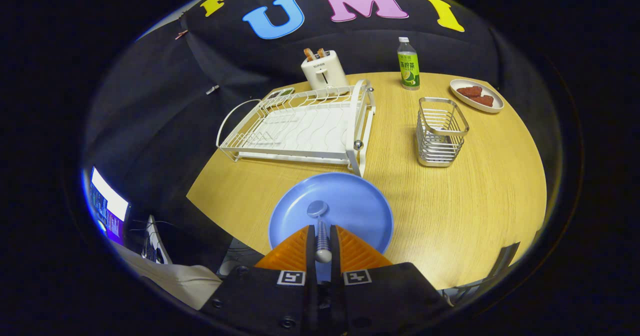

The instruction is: Take the plate from the dish rack, then take the spoon from the basket and place it into the plate.

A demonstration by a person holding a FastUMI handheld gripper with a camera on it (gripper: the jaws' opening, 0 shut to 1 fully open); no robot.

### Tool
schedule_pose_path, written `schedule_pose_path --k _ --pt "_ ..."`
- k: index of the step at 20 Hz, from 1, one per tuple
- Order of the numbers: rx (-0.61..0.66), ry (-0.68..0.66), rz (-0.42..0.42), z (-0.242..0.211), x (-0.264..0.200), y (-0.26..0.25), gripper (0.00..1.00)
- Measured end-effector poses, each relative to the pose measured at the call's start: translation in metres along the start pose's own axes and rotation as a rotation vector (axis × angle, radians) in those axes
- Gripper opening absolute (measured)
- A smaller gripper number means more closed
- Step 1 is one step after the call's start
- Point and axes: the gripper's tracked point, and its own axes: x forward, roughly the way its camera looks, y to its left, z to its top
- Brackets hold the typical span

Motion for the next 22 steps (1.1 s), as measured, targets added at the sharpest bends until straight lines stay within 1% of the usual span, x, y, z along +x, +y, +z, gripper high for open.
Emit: schedule_pose_path --k 4,5,7,9,10,11,12,13,15,16,18,21,22 --pt "-0.002 0.065 -0.027 -0.024 0.008 -0.01 0.13" --pt "-0.001 0.078 -0.032 -0.028 0.01 -0.012 0.15" --pt "0.0 0.093 -0.049 -0.034 0.014 -0.016 0.15" --pt "0.0 0.108 -0.078 -0.039 0.016 -0.022 0.17" --pt "0.002 0.109 -0.092 -0.041 0.018 -0.026 0.21" --pt "0.006 0.107 -0.099 -0.04 0.018 -0.027 0.27" --pt "0.011 0.101 -0.102 -0.038 0.018 -0.029 0.46" --pt "0.015 0.098 -0.1 -0.037 0.019 -0.028 0.58" --pt "0.019 0.092 -0.096 -0.034 0.02 -0.029 0.82" --pt "0.02 0.09 -0.093 -0.032 0.02 -0.029 0.88" --pt "0.02 0.081 -0.085 -0.028 0.018 -0.027 0.93" --pt "0.003 0.054 -0.082 -0.015 0.011 -0.027 0.93" --pt "-0.004 0.043 -0.081 -0.008 0.008 -0.028 0.97"
